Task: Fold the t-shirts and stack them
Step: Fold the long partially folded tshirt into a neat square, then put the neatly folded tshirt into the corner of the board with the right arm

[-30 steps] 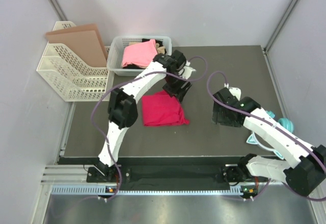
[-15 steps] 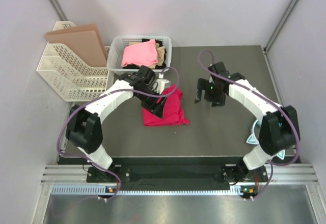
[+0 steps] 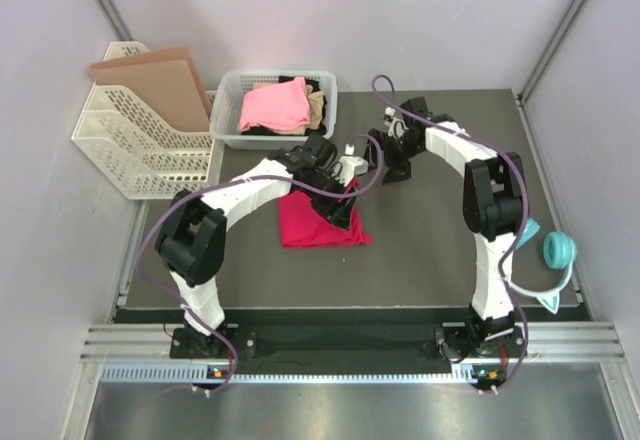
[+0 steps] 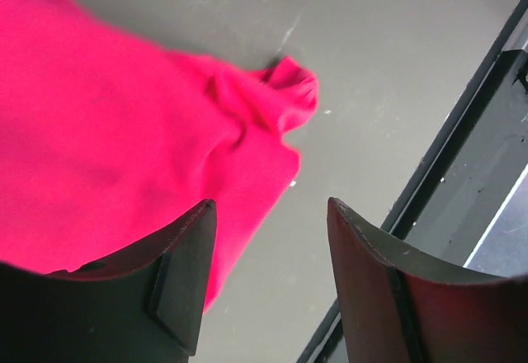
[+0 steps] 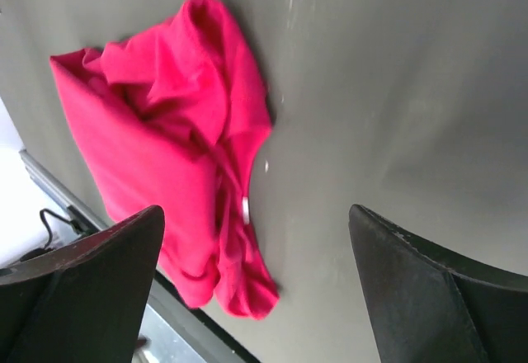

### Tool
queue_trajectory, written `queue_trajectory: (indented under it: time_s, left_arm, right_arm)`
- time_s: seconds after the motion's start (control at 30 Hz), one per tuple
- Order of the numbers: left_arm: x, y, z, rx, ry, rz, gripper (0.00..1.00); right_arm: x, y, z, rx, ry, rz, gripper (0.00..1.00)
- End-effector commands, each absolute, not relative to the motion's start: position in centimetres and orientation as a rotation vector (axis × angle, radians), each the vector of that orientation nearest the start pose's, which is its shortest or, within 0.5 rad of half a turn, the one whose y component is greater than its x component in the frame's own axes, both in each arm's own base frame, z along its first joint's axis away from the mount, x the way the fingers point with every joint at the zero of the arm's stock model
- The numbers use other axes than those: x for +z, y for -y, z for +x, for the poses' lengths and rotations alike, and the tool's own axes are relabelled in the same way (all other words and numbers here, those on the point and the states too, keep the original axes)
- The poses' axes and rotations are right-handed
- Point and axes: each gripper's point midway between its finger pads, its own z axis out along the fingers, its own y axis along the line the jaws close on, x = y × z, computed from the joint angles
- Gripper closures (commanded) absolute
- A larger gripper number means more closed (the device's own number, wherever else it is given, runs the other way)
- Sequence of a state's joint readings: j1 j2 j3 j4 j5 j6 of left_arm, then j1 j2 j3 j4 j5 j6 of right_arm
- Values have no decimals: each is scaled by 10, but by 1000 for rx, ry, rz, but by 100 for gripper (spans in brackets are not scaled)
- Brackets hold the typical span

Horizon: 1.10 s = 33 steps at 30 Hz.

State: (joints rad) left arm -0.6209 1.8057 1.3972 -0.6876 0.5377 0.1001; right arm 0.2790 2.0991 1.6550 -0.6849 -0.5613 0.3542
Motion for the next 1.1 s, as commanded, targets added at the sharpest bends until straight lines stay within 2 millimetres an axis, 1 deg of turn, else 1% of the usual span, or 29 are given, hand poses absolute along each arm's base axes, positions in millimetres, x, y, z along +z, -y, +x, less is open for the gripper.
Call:
queue_trajectory:
  time_s: [0.0,0.03,0.07,0.13,0.2,0.27,0.33,0.43,0.47,0.53,0.57,0.63,0.67,0.7,0.73,0.77,0.8,0.83,0.9,0.93,1.07]
  left_arm:
    - [111,335,271,-951,-2341,1159,40]
    - [109,338,269,-967,-2344,1158,40]
    - [103,339,268,-978,-2363,1153,41]
    - [98,343,260,-996,-2378,1169,42]
    - [91,348,255,-995,-2385,1184,42]
    - [80,349,253,-990,-2413,1180,43]
    - [75,351,250,-1010,-2434,1181,43]
    - [64,353,252,-1008,-2462,1177,44]
    - [60,354,253,-1004,-2475,1171,44]
    - [56,355,254,-1005,-2491,1170,44]
    - [51,355,253,-1012,-2504,1170,44]
    - [46,355,253,-1007,-2517,1168,44]
    - [43,355,253,-1006,-2524,1170,44]
    - [43,356,254,-1007,-2526,1172,44]
    - [42,356,254,-1005,-2529,1170,45]
    - [43,356,254,-1006,-2531,1174,45]
    - [46,358,256,-1013,-2522,1175,45]
    - [48,359,256,-1018,-2517,1176,45]
    - [54,361,257,-1025,-2507,1179,45]
    - [57,361,258,-1021,-2499,1179,45]
    - [70,360,261,-1000,-2459,1199,45]
  right_arm:
    - [86,-244,430,1043,-2699,-156,8]
    - [80,-245,436,1041,-2703,-155,9]
    - [78,-247,437,1041,-2712,-159,9]
    - [70,-249,444,1044,-2718,-166,9]
    - [65,-251,444,1056,-2728,-175,9]
    - [57,-254,446,1063,-2737,-175,9]
    - [49,-260,444,1095,-2746,-181,9]
    - [40,-273,435,1120,-2765,-228,9]
    - [38,-281,429,1123,-2770,-267,9]
    - [29,-289,420,1123,-2791,-297,9]
    - [27,-297,413,1125,-2798,-331,9]
    - [19,-302,402,1129,-2818,-348,9]
    - [16,-309,397,1138,-2814,-367,9]
    - [17,-311,393,1149,-2813,-373,9]
    - [9,-310,385,1153,-2838,-361,10]
    - [9,-314,383,1170,-2824,-364,10]
    - [10,-315,380,1184,-2820,-364,10]
    - [5,-313,373,1188,-2838,-358,10]
    - [8,-317,372,1227,-2811,-347,10]
    - [6,-316,367,1233,-2825,-328,10]
    - [3,-317,365,1246,-2823,-315,11]
